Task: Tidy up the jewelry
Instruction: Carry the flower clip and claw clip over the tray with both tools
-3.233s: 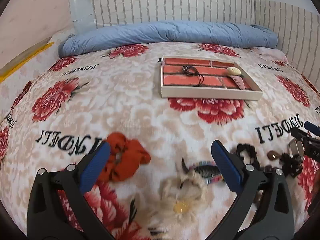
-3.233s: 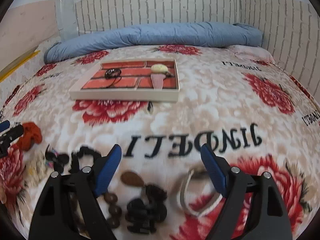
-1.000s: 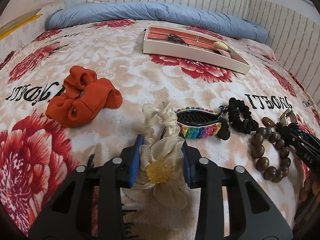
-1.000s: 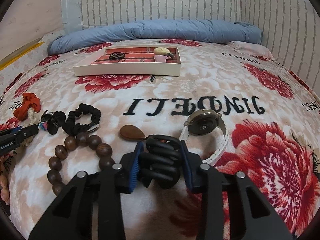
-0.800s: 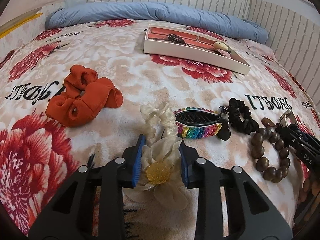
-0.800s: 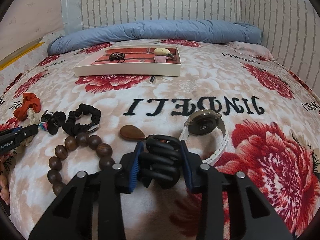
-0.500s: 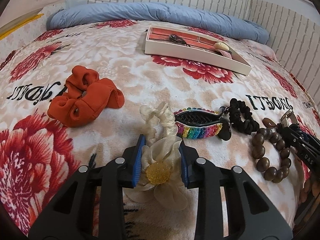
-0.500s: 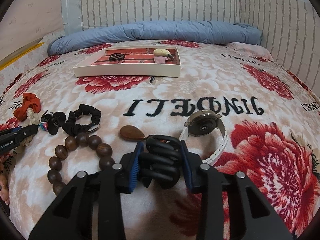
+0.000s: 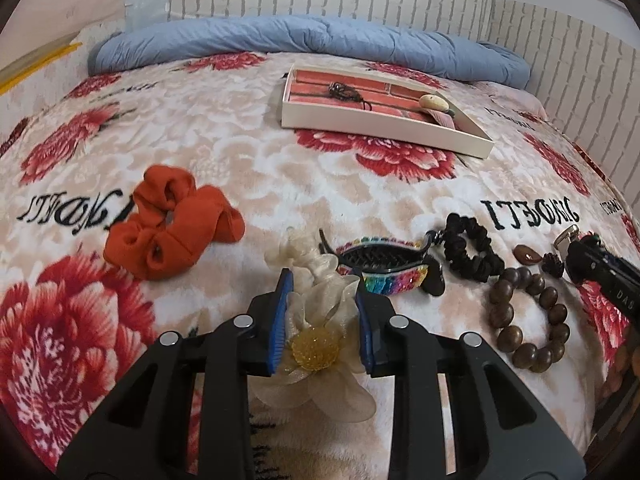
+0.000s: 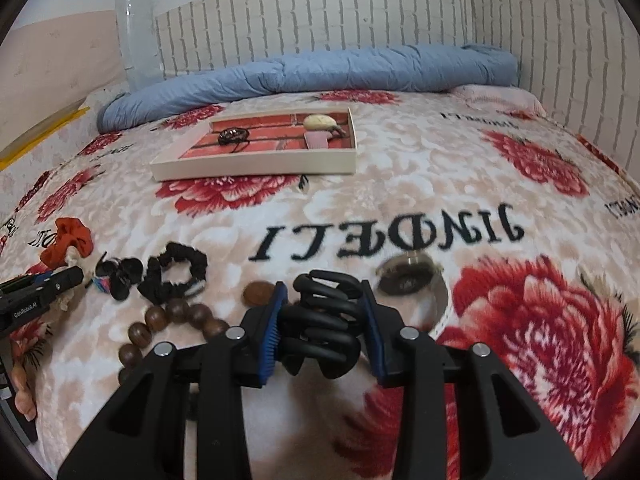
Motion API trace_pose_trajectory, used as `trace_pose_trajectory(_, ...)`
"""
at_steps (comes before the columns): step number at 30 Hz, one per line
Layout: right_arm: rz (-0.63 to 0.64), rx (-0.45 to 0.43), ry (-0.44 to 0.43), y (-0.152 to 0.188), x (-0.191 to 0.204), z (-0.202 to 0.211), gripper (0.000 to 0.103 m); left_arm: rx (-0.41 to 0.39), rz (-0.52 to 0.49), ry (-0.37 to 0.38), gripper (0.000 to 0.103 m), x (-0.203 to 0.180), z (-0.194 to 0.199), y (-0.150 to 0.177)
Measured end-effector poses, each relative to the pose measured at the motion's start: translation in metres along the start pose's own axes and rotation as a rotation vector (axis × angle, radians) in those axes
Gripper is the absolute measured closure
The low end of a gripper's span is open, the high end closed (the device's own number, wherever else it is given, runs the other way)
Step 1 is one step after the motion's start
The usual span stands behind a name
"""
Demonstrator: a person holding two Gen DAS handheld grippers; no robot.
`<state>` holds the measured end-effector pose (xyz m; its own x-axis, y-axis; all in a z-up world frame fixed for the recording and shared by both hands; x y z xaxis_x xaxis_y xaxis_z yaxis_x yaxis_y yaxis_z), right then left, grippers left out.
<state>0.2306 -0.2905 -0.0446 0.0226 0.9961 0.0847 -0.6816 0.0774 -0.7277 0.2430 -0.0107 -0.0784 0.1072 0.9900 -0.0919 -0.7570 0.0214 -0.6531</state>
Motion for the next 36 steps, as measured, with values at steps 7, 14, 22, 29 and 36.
trace_pose_trajectory(7,0.026,-0.030,-0.007,-0.025,0.011,0.001,0.067,-0.026,-0.003,0.001,0.075,-0.002,0.002,-0.019)
trace_pose_trajectory(14,0.030,-0.038,-0.020,-0.043,0.020,-0.012,0.067,-0.036,-0.002,0.001,0.075,-0.002,-0.011,-0.043)
trace_pose_trajectory(22,0.041,-0.031,-0.026,-0.069,0.026,-0.037,0.067,-0.039,0.000,0.010,0.075,-0.004,-0.030,-0.071)
trace_pose_trajectory(29,0.047,-0.031,-0.028,-0.099,0.029,-0.061,0.067,-0.044,-0.002,0.019,0.075,-0.008,-0.049,-0.105)
trace_pose_trajectory(36,0.020,-0.017,-0.039,-0.136,0.029,-0.090,0.067,-0.049,-0.026,0.016,0.075,-0.018,-0.069,-0.144)
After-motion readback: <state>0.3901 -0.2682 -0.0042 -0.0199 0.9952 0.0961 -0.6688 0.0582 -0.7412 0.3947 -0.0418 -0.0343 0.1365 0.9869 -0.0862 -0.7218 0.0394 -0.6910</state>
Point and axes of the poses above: each gripper's, at about its wrist camera, not at the fingertips, and z roughly against the way its jaws point, x to its left, y to its underside, the point moved 7 cm from there along -z, roughly the way its jaws point, and after that the axes turned 4 degrees about x, right-handed, at the moved point
